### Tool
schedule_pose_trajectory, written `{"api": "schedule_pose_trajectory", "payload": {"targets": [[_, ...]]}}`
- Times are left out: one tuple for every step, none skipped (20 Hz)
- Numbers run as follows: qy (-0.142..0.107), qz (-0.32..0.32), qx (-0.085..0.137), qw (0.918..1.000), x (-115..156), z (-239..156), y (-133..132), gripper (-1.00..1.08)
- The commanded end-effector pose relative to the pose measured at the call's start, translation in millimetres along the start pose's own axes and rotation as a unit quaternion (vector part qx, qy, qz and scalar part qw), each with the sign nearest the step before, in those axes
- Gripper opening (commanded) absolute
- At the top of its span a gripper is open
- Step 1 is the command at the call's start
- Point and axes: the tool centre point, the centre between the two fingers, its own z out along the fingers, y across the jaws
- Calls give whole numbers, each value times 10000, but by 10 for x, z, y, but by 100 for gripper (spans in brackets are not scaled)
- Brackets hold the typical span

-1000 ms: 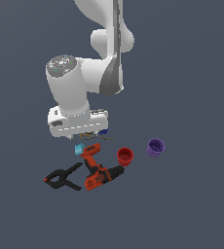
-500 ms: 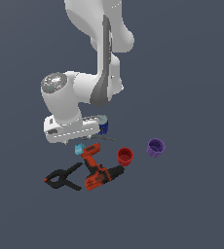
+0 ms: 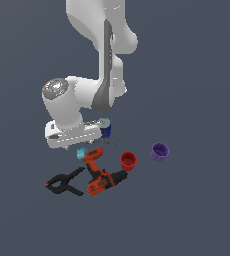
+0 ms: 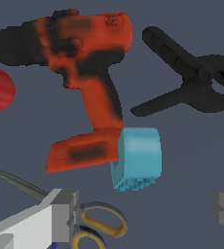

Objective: Pick up a designated object from a clutter of objects.

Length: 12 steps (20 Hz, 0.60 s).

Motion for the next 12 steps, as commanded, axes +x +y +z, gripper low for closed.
{"api": "schedule_pose_trajectory", "payload": {"targets": [[-4,-3,1,10000,-4,75,-3,100],[-4,-3,1,10000,-7,119,-2,100],[-4,-3,1,10000,-9,170,-1,100],[-3,-7,1,10000,-10,225,-4,100],[-3,-7,1,10000,-13,277,-2,100],[-3,-7,1,10000,-14,323,-1,100],[-2,-10,0,10000,-13,361,-3,100],[-2,-10,0,10000,-13,394,-1,100],[-2,-10,0,10000,-12,421,0,100],[-2,-10,0,10000,-11,441,2,100],[-1,-13,1,10000,-7,454,1,100],[-1,-13,1,10000,-6,461,2,100]]}}
